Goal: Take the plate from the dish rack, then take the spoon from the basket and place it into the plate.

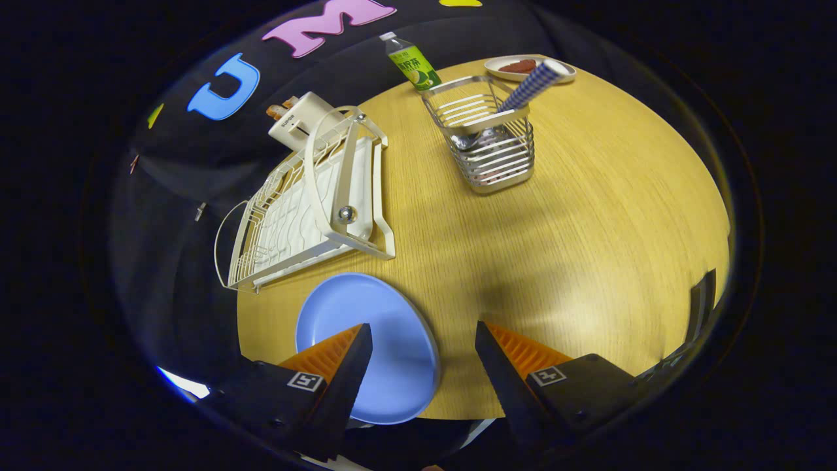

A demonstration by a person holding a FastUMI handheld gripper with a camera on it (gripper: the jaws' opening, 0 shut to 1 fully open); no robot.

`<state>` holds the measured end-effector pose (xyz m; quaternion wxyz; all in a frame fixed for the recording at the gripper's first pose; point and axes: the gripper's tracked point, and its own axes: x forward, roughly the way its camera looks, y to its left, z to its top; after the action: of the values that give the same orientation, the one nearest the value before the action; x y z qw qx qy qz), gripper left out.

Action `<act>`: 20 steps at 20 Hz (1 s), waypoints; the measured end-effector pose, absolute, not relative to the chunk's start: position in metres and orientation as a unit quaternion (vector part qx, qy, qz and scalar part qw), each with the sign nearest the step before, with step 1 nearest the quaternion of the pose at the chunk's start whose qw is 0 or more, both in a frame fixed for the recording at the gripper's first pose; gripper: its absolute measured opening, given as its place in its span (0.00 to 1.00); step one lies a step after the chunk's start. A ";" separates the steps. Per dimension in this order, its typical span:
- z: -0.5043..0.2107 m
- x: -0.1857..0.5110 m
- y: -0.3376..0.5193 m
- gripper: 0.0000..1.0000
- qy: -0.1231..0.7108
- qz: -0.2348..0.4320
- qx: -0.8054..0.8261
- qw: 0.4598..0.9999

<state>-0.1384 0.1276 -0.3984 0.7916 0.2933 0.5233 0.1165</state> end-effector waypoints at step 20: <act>-0.344 0.002 -0.018 0.93 0.409 0.089 0.104 0.902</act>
<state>0.0016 -0.0183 -0.3439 0.9024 0.1041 0.4086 0.0888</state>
